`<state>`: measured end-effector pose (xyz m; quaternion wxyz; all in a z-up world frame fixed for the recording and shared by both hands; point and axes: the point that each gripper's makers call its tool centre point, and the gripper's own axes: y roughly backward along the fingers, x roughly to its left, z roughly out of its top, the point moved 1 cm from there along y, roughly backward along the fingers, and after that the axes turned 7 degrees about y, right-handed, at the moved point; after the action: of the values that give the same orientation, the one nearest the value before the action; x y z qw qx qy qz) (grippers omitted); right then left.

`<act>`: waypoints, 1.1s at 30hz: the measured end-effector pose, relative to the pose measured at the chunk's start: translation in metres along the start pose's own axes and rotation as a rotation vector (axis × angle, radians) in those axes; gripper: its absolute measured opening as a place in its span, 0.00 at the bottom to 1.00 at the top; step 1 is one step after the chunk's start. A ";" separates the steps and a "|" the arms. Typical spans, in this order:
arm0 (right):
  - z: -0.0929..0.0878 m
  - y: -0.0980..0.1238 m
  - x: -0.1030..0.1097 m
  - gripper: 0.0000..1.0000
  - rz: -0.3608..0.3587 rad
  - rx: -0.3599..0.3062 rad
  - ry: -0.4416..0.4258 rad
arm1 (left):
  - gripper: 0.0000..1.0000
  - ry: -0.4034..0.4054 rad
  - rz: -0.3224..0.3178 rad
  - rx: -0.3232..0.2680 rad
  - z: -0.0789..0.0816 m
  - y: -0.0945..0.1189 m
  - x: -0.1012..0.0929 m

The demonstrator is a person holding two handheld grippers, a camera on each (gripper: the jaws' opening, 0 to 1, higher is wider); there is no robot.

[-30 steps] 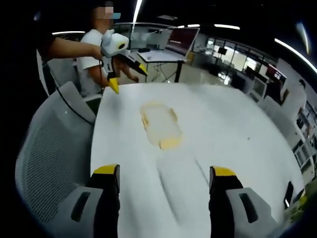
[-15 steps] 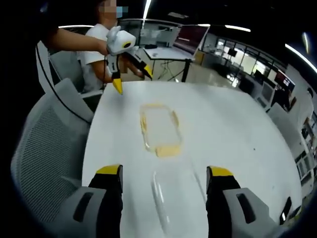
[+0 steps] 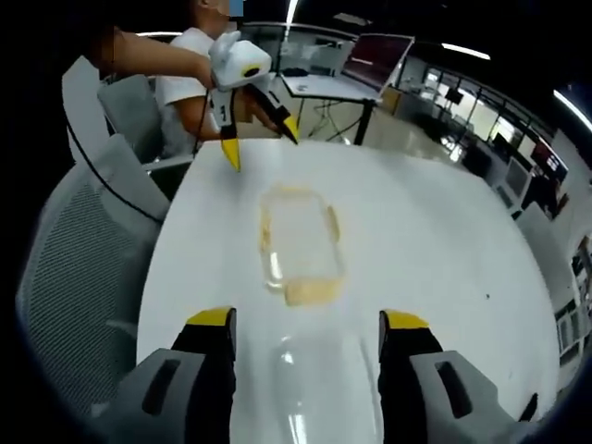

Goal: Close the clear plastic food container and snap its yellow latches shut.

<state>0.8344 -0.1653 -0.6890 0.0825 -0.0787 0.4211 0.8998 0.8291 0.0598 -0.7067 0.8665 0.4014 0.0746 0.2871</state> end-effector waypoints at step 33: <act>-0.011 -0.073 -0.003 0.47 0.121 0.156 0.013 | 0.44 -0.146 -0.127 0.118 -0.019 -0.045 0.025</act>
<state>0.8535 -0.1278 -0.7497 0.0312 -0.0525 0.4942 0.8672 0.8629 0.0628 -0.7502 0.8610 0.4660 0.0531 0.1968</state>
